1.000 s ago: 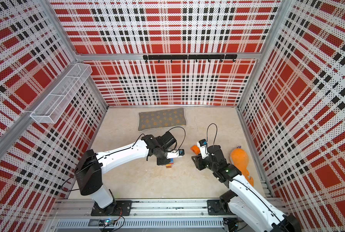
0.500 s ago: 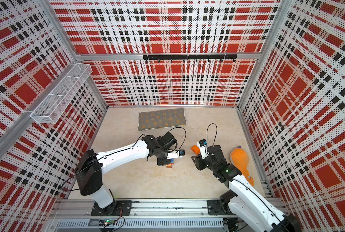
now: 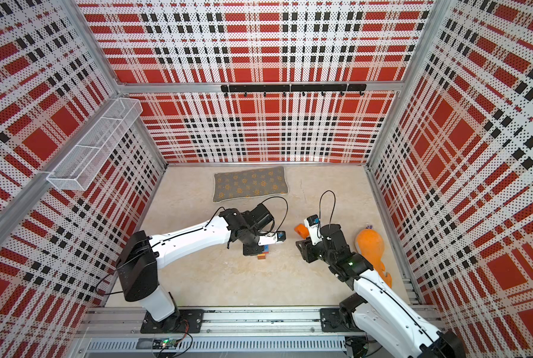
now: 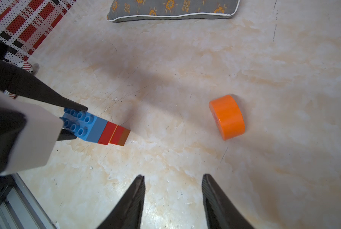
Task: Assemble an ice cream with lego
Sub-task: Assemble the lego brick with the lego brick.
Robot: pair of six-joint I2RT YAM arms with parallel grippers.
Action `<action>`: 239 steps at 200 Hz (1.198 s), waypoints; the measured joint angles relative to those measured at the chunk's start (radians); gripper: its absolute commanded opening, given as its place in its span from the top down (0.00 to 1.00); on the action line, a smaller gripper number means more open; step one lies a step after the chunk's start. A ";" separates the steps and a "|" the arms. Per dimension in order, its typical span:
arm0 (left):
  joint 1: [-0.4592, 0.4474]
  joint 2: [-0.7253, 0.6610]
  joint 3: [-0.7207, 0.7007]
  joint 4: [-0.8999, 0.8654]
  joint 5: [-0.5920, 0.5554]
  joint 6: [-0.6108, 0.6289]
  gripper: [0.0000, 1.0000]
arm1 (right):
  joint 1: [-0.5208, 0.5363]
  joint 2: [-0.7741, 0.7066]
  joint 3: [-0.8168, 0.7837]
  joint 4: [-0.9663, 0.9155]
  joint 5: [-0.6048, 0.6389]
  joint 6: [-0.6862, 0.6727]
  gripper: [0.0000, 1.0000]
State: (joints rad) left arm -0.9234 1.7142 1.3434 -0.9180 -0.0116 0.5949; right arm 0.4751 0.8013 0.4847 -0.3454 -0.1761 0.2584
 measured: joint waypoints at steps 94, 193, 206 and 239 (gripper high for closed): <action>0.008 0.007 0.009 -0.006 0.000 -0.004 0.67 | 0.000 0.001 0.000 0.000 0.000 0.000 0.49; 0.008 0.021 0.022 -0.008 -0.001 -0.008 0.55 | 0.000 0.001 0.000 0.000 0.000 0.000 0.49; 0.008 0.022 0.022 -0.008 -0.003 -0.006 0.49 | 0.000 0.001 0.000 0.000 0.000 0.000 0.49; 0.008 0.022 0.022 -0.010 -0.004 -0.008 0.01 | 0.000 0.001 0.000 0.000 0.000 0.000 0.49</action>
State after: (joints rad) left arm -0.9150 1.7359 1.3655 -0.9276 -0.0158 0.5869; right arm 0.4747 0.8021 0.4847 -0.3458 -0.1764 0.2584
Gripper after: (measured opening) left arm 0.683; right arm 0.511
